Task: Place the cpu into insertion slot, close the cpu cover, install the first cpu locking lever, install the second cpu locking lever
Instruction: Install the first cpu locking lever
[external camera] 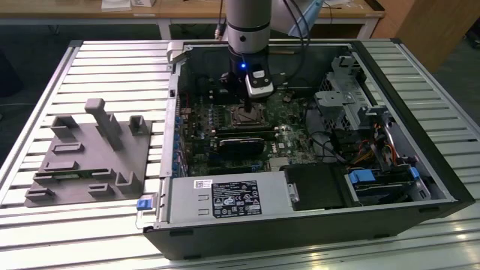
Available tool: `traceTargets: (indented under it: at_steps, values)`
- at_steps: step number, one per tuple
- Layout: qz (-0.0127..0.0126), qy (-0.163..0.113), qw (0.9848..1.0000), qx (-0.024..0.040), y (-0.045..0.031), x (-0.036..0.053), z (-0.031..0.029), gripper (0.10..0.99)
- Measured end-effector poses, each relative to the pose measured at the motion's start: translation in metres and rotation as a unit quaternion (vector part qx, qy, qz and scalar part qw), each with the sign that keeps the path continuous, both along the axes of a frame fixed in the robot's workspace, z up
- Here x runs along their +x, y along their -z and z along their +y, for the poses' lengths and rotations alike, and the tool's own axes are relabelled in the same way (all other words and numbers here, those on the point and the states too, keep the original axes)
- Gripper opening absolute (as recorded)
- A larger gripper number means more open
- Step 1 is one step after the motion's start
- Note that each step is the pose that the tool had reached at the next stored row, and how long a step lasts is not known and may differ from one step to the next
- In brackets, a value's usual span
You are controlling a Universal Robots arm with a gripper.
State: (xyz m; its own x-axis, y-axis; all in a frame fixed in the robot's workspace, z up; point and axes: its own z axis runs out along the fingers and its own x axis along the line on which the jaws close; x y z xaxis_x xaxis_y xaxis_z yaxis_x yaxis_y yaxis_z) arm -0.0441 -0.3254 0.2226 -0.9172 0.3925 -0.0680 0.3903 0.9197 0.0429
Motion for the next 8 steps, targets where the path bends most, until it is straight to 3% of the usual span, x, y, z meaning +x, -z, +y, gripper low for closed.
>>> traceTargets:
  at_steps: [8]
  values:
    - [0.0, -0.008, 1.0, 0.0, -0.0195, 0.0, 0.0, 0.106]
